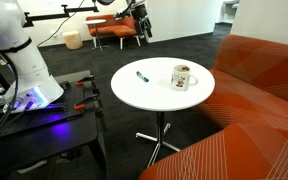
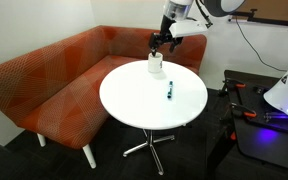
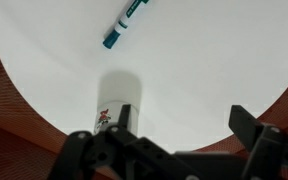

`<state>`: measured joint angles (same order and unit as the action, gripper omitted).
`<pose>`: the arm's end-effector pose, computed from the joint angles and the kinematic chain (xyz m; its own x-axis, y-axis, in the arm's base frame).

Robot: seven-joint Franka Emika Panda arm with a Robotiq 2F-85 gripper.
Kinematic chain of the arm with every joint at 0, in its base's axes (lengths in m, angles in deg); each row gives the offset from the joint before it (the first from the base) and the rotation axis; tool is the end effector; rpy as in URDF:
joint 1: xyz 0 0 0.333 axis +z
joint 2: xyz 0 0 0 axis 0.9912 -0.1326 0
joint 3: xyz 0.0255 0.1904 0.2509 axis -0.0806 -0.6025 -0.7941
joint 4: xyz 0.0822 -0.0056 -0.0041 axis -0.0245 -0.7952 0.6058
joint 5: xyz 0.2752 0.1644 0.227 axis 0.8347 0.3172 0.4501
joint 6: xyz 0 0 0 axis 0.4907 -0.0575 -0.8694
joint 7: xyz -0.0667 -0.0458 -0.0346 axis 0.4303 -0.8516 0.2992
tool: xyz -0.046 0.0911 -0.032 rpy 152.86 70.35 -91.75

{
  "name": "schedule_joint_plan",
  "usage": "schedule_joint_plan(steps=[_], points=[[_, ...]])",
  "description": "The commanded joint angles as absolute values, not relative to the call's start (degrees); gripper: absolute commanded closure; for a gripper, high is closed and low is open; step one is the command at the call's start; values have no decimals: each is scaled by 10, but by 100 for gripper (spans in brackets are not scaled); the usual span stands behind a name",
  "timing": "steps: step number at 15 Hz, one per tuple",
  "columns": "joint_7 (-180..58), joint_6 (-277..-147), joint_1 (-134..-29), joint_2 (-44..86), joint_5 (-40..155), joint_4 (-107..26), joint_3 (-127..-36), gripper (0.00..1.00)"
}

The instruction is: Move the mug across the table then put the marker in it

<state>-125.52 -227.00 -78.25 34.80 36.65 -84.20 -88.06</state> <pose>0.5127 0.0707 0.3208 0.6968 -0.6524 0.2982 -0.6734 -0.7381 -0.0413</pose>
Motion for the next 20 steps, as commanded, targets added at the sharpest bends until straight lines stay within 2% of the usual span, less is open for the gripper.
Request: schedule_joint_plan(steps=[1,6,20], points=[[-1253,-2269,-780,349,369,-841,-878,0],[-1320,-2266,-773,320,360,-829,-876,0],[-1736,-2288,-711,231,198,-817,-845,0]])
